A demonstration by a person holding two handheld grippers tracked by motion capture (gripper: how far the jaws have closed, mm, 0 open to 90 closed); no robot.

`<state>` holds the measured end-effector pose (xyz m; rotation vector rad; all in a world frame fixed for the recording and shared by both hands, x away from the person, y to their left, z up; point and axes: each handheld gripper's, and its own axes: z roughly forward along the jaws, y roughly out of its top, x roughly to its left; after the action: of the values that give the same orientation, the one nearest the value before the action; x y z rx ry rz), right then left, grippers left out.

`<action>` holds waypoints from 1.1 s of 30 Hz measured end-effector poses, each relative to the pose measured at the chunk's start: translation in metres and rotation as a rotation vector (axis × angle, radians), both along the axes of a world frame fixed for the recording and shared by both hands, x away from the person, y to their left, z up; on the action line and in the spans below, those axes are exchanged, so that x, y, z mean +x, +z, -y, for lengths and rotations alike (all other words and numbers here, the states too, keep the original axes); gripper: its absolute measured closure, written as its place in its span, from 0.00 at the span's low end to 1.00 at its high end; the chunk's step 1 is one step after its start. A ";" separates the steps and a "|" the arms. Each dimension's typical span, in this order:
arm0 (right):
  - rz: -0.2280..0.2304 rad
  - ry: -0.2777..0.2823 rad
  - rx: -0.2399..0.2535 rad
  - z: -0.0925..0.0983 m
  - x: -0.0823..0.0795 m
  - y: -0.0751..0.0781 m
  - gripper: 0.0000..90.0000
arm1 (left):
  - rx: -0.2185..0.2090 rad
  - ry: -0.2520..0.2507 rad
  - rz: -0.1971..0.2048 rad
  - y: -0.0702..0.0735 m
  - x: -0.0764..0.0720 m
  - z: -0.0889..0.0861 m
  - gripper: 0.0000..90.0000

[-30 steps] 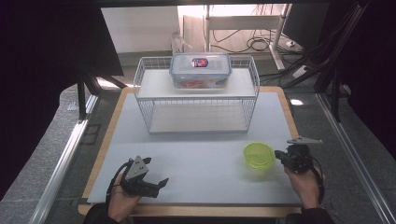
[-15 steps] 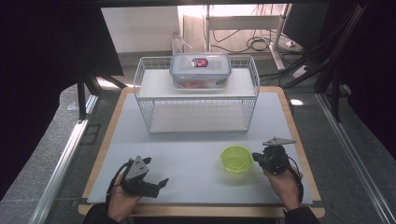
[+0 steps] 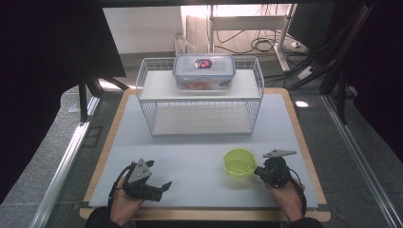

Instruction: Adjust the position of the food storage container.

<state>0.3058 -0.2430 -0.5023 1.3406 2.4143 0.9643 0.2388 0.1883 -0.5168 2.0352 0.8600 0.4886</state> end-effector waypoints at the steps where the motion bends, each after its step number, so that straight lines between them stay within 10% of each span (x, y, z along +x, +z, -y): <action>1: 0.000 0.004 0.000 -0.002 0.001 -0.001 1.00 | 0.001 0.000 -0.001 0.000 0.000 0.000 0.04; 33: -0.013 0.149 0.028 -0.082 0.040 -0.012 1.00 | 0.014 -0.001 -0.006 -0.001 0.000 0.001 0.04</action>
<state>0.3459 -0.1612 -0.5148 1.1931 2.5493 1.0317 0.2391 0.1875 -0.5174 2.0509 0.8618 0.4893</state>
